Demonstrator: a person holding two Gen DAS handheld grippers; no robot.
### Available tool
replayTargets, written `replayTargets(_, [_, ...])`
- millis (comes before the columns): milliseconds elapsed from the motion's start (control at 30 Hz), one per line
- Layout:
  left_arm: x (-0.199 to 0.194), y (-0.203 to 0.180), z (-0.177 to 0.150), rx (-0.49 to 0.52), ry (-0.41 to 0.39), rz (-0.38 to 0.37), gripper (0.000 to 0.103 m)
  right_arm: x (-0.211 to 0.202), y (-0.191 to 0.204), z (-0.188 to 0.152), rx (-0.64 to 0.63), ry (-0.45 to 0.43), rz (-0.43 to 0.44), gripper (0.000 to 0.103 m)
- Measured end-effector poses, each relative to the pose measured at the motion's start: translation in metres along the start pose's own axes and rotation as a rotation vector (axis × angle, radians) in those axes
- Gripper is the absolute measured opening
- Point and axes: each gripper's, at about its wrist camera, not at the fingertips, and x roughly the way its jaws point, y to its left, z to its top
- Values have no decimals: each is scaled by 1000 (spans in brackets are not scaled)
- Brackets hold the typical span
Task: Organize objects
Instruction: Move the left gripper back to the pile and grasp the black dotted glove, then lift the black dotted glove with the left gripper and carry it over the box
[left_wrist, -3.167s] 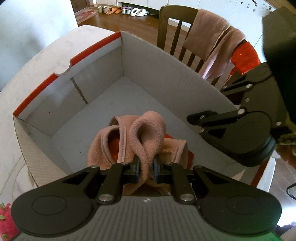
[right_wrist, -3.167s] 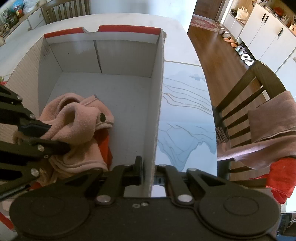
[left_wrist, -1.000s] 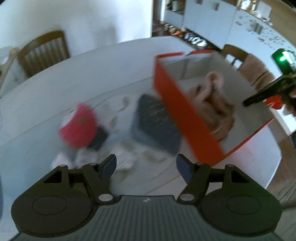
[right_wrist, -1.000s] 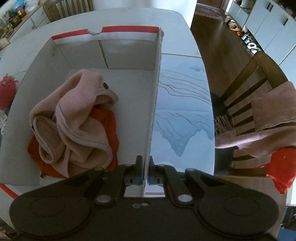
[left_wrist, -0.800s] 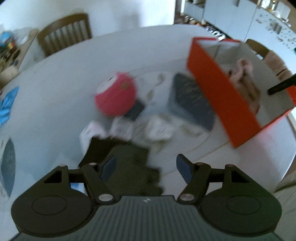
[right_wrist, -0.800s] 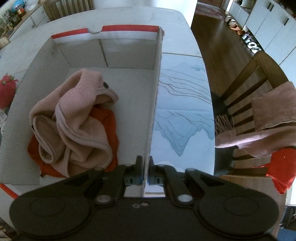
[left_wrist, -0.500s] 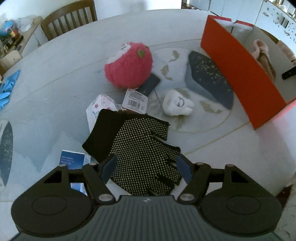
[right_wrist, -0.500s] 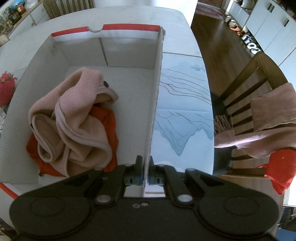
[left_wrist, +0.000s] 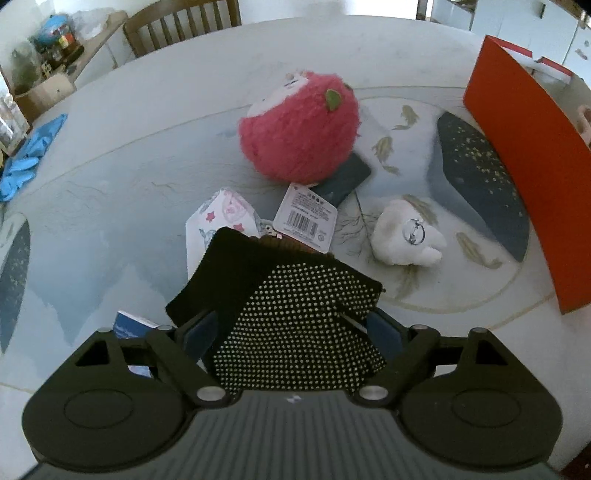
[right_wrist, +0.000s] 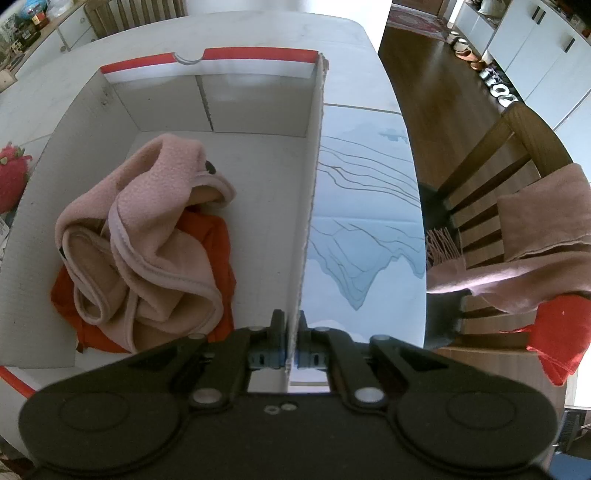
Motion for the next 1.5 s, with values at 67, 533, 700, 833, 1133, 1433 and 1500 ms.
replayTargets(67, [2,-1,2,2,5,3,87,0,0,0,0,0,0,3])
replayTargets(533, [-15,2,-2,-18,15,-21,28,0,0,0,-4,-2,2,3])
replayTargets(700, [-42,7,-5,-25,19,-64,21,0,-1,0,-5,-4,5,3])
replayTargets(833, [-69,10,-7,-8,-7,-116,20,0,0,-1,-7,-6,5,4])
replayTargets(1133, [-115,5,4,14,-65,-226,19,0,-1,-1,-11,-7,10,4])
replayTargets(1433, [-156,-40,47,170,-135,-249,19,0,0,0,-23,0,10,4])
replayTargets(1500, [-164,-55,57,218,-150,-261,19,0,-1,0,-23,-2,11,4])
